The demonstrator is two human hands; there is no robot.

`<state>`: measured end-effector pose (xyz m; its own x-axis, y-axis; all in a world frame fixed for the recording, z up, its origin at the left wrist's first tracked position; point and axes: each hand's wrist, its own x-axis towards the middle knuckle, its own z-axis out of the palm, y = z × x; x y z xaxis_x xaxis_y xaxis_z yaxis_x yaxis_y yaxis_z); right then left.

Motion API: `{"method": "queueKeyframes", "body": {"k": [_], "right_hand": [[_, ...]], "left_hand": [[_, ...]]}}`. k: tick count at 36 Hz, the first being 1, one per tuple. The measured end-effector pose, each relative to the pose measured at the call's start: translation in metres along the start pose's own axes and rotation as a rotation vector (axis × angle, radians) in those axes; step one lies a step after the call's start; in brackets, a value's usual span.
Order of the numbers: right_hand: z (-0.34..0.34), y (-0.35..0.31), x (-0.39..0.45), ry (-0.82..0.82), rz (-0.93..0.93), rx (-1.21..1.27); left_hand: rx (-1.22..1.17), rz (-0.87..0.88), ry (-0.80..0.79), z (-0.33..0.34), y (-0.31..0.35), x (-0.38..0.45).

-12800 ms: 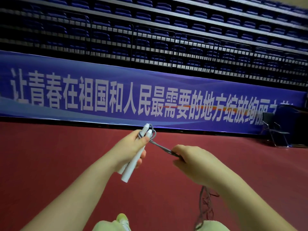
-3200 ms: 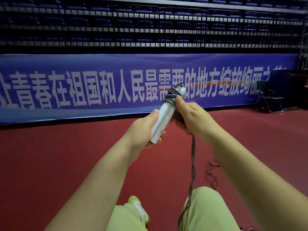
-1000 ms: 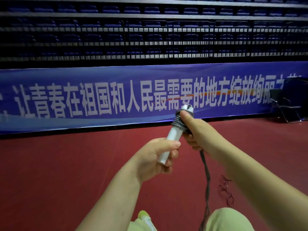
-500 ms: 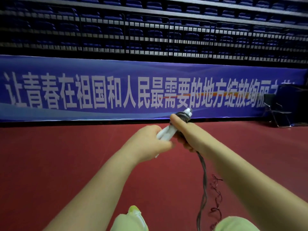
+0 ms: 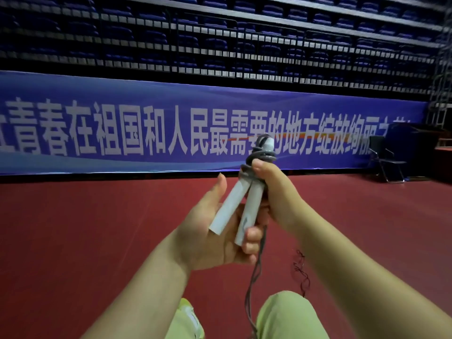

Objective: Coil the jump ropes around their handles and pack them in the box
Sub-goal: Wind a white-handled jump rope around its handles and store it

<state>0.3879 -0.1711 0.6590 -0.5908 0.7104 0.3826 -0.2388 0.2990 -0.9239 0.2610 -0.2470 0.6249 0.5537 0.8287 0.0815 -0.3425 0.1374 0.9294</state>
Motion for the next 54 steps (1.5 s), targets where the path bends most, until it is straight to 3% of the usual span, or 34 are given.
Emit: {"method": "queueKeyframes", "body": {"k": [4,10,23,29,35,38,41,44,48,52,54], "right_hand": [[-0.007,0.002,-0.003,-0.141,0.006,-0.150],[-0.018,0.002,-0.007,-0.152,0.010,-0.298],[-0.004,0.034,0.002,0.268,-0.225,-0.418],[-0.007,0.032,-0.006,0.215,-0.196,-0.574],[-0.010,0.020,-0.020,0.064,-0.047,-0.560],[-0.006,0.015,-0.012,0.078,0.064,-0.445],[0.000,0.011,-0.006,0.123,0.054,-0.448],[0.004,0.012,-0.004,0.150,0.039,-0.359],[0.008,0.011,-0.004,0.182,0.041,-0.193],[0.004,0.009,-0.009,0.105,0.022,0.028],[-0.001,0.007,-0.011,0.024,-0.007,0.139]], "left_hand": [[0.067,0.045,0.196,0.011,0.006,-0.009],[0.635,0.129,0.635,0.006,0.014,-0.008],[0.987,0.226,0.914,0.004,0.013,0.022],[1.269,0.144,0.963,-0.002,0.019,0.013],[1.638,0.116,1.004,0.002,0.016,0.004],[1.755,0.108,1.054,-0.001,0.015,0.006],[1.795,0.148,1.112,0.001,0.010,0.006],[1.743,0.204,1.123,0.004,0.008,0.003],[1.393,0.135,0.993,0.009,0.016,-0.002],[0.691,0.116,0.600,0.009,0.024,-0.017],[0.361,0.047,0.322,0.002,0.021,-0.022]]}}
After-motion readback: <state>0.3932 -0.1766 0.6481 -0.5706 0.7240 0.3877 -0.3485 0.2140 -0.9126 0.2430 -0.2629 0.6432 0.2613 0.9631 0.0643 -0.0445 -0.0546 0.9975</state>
